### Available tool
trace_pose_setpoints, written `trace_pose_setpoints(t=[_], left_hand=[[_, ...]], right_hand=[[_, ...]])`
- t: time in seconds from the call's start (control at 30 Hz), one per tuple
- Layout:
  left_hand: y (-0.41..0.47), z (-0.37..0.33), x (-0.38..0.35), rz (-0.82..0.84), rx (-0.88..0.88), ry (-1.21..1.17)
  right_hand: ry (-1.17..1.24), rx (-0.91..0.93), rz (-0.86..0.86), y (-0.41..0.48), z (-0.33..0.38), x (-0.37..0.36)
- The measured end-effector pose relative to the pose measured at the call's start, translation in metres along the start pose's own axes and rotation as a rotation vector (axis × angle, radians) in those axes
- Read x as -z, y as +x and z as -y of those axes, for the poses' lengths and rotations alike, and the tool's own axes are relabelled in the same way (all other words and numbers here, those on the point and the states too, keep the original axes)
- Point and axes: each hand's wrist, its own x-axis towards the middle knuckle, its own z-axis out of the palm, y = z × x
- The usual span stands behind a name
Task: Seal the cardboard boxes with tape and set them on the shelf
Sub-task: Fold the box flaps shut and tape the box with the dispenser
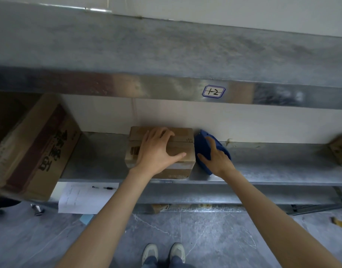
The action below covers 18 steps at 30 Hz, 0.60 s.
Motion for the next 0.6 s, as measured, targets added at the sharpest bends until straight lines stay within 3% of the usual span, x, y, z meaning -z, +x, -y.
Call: trace_pose_setpoints(t=[0.17, 0.3, 0.43, 0.5, 0.6], left_hand=[[0.001, 0.012, 0.017, 0.094, -0.028, 0.064], [-0.010, 0.041, 0.027, -0.038, 0.026, -0.061], [-0.018, 0.059, 0.028, -0.056, 0.107, -0.193], [-0.019, 0.060, 0.025, -0.008, 0.115, -0.271], [-0.021, 0.061, 0.014, -0.005, 0.120, -0.363]], right_hand=[[-0.088, -0.007, 0.032, 0.000, 0.001, 0.012], [-0.117, -0.024, -0.141, -0.004, 0.017, 0.024], [0.229, 0.197, -0.298, -0.006, 0.057, 0.028], [0.352, 0.310, -0.268, -0.008, 0.081, 0.024], [0.314, 0.370, -0.127, -0.006, 0.097, 0.008]])
